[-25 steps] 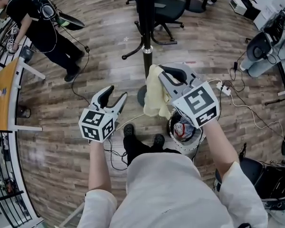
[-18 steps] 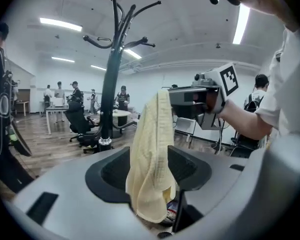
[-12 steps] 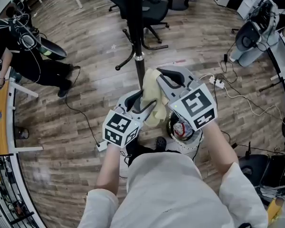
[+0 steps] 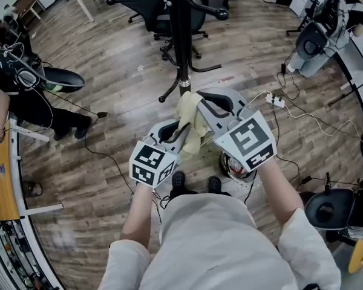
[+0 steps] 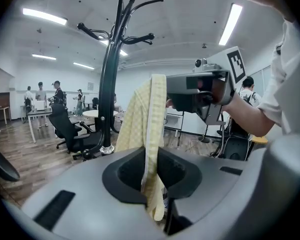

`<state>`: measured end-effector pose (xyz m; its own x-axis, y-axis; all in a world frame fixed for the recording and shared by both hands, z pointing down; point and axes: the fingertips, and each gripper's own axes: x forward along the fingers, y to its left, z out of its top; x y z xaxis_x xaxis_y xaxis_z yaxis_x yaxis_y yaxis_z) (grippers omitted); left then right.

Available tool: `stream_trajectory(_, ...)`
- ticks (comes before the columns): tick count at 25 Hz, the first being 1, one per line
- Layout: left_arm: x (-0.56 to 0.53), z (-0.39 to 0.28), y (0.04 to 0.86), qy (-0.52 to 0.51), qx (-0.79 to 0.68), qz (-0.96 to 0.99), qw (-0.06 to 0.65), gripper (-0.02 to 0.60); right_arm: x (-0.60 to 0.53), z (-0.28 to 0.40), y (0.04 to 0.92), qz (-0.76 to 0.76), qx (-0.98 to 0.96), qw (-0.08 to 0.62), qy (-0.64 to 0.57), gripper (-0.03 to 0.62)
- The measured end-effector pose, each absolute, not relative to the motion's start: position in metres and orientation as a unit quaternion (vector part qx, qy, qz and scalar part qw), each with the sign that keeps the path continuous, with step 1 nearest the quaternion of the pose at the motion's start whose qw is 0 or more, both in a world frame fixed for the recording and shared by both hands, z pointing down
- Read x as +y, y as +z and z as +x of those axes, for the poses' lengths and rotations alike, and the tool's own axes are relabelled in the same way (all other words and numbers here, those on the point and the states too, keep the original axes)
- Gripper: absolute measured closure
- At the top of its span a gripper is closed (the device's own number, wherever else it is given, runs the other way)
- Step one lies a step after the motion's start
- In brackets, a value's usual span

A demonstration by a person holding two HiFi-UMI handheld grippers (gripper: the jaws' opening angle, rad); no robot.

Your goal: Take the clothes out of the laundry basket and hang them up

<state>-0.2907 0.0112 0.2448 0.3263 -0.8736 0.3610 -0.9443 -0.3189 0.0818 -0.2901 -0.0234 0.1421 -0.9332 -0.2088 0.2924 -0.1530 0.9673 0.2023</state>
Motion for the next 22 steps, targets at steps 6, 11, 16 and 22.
stream_trajectory(6,0.015,-0.351,0.213,0.135,-0.577,0.799,0.103,0.540,-0.026,-0.322,0.122,0.111,-0.977,0.151,-0.098,0.571)
stream_trajectory(11,0.016,-0.392,0.177,0.125,-0.593,0.794,0.053,0.545,-0.023,-0.334,0.105,0.132,-0.972,0.142,-0.132,0.569)
stream_trajectory(16,0.009,-0.402,0.153,0.140,-0.585,0.799,0.003,0.546,-0.025,-0.328,0.095,0.160,-0.969,0.125,-0.144,0.568)
stream_trajectory(22,-0.010,-0.421,0.129,0.160,-0.559,0.813,-0.038,0.546,-0.032,-0.335,0.080,0.201,-0.959,0.122,-0.160,0.565)
